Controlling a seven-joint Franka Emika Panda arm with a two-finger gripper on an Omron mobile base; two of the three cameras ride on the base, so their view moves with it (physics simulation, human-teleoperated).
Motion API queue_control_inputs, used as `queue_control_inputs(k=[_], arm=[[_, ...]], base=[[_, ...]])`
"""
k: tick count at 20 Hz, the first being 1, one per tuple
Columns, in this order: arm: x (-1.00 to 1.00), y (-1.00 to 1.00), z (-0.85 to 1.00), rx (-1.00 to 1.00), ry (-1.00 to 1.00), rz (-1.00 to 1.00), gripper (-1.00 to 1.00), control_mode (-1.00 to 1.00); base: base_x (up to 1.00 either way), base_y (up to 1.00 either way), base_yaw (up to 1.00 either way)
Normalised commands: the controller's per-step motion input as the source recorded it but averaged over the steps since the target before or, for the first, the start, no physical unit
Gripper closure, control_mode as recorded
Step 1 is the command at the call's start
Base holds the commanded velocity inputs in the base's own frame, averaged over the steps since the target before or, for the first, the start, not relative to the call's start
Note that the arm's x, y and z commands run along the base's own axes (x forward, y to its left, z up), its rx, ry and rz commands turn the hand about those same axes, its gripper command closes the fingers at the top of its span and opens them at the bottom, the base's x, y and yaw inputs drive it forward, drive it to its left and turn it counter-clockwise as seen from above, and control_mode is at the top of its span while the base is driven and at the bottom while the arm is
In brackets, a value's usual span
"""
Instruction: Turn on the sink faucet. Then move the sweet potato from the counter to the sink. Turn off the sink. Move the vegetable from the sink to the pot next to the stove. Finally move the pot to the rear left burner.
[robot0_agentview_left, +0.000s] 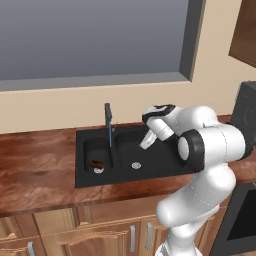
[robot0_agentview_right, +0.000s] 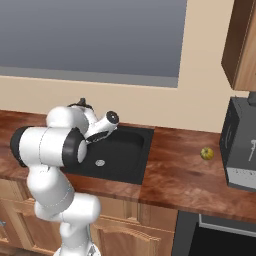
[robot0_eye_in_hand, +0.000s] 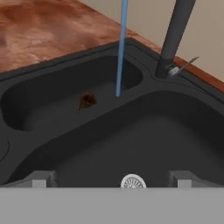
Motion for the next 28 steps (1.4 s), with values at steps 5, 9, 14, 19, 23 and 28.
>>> queue_control_inputs(k=[5,9,14,19,23,28], arm=[[0.4,0.0,0.11,0.09,-0.07,0.08,-1.0,-1.0],[0.14,-0.14,-0.01,0.07,0.0,0.01,-1.0,-1.0],[0.3,-0.07,0.0,0.11,-0.04,0.04,-1.0,-1.0],[0.46,0.01,0.0,0.13,-0.09,0.06,-1.0,-1.0],[0.39,0.11,-0.01,0.07,-0.11,0.05,-1.0,-1.0],[0.4,0.13,0.0,0.04,-0.11,0.03,-1.0,-1.0]], base=[[0.0,0.0,0.0],[0.0,0.0,0.0],[0.0,0.0,0.0],[0.0,0.0,0.0],[0.0,0.0,0.0],[0.0,0.0,0.0]])
